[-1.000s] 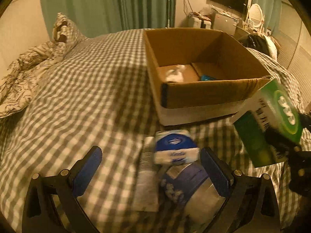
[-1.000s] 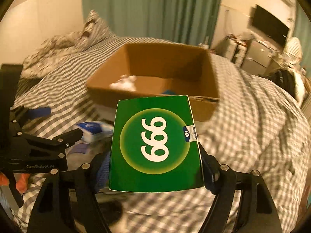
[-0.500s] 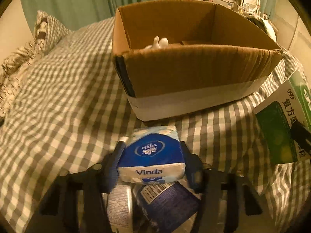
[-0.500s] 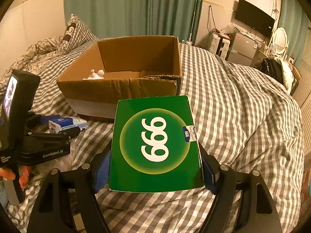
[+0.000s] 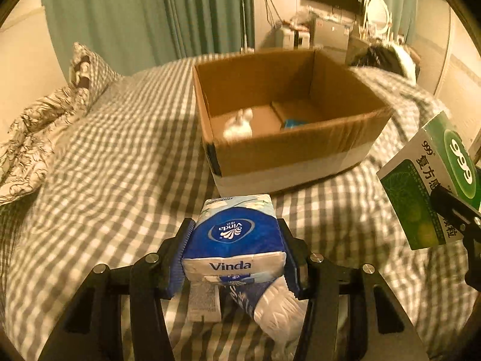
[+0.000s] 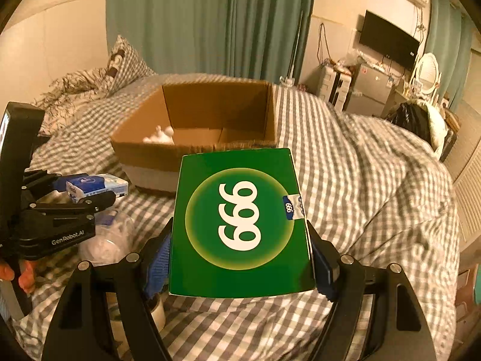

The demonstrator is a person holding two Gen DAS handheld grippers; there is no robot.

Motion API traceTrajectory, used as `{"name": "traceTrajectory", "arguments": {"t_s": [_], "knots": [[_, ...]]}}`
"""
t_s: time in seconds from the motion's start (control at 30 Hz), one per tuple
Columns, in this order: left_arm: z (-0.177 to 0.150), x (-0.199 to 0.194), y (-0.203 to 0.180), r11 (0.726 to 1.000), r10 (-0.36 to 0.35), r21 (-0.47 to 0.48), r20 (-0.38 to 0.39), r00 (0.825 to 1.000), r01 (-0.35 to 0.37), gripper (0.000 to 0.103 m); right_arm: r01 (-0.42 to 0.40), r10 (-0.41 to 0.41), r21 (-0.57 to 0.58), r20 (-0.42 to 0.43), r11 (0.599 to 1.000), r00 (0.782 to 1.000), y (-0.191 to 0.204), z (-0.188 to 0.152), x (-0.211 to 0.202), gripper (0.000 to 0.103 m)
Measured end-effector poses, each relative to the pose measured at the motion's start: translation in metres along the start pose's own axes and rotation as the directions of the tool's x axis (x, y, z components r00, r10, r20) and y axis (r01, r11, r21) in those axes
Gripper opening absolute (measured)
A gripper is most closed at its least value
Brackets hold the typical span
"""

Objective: Organize objects
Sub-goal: 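Carry the green box and tissue pack over the cardboard box and release both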

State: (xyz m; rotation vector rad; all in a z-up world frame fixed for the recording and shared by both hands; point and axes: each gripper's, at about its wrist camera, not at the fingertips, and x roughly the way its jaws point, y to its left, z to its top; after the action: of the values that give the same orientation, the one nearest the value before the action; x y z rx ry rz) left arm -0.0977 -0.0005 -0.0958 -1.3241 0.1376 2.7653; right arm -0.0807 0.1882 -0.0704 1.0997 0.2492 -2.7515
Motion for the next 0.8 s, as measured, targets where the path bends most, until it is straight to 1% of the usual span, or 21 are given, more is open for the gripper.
{"name": "traceTrajectory", "arguments": {"t_s": [0.1,0.17,0.27,0.3,0.47,0.57,0.6,0.63,0.7,0.8], "knots": [[0.010,-0.024,0.000,1.000,0.002,-0.008,0.027,1.000,-0.002,0.054,0.025,-0.024,-0.023,0.045,0.999,0.999,0.001,0.011,-0.024,0.077],[0.020,-0.037,0.000,1.000,-0.006,-0.008,0.055,0.998,0.006,0.054,0.026,-0.023,-0.038,0.077,0.999,0.997,0.001,0.021,-0.038,0.077],[0.044,-0.057,0.003,0.999,-0.030,-0.012,0.102,0.994,0.031,0.054,0.016,-0.008,-0.055,0.134,0.998,0.991,0.001,0.043,-0.057,0.077],[0.056,-0.064,0.006,0.999,-0.035,-0.018,0.124,0.992,0.037,0.054,0.018,-0.008,-0.062,0.155,0.998,0.988,0.001,0.054,-0.062,0.077],[0.104,-0.079,0.012,0.999,-0.026,-0.021,0.194,0.981,0.030,0.054,0.023,-0.003,-0.083,0.239,0.996,0.971,0.000,0.102,-0.072,0.077],[0.137,-0.077,0.016,0.999,-0.028,-0.025,0.228,0.973,0.035,0.054,-0.028,0.040,-0.052,0.261,0.998,0.965,-0.007,0.134,-0.062,0.077],[0.143,-0.075,0.017,0.999,-0.033,-0.026,0.231,0.972,0.040,0.054,-0.052,0.059,-0.036,0.261,0.998,0.964,-0.010,0.145,-0.055,0.077],[0.153,-0.068,0.018,0.999,-0.037,-0.027,0.230,0.973,0.045,0.054,-0.070,0.073,-0.021,0.257,0.997,0.964,-0.012,0.153,-0.047,0.077],[0.168,-0.051,0.017,0.999,-0.027,-0.024,0.221,0.975,0.033,0.054,-0.103,0.098,0.011,0.236,0.995,0.967,-0.017,0.170,-0.024,0.077],[0.178,-0.022,0.013,1.000,0.002,-0.005,0.191,0.982,-0.001,0.054,-0.115,0.105,0.039,0.194,0.993,0.975,-0.020,0.182,0.012,0.077]]}}
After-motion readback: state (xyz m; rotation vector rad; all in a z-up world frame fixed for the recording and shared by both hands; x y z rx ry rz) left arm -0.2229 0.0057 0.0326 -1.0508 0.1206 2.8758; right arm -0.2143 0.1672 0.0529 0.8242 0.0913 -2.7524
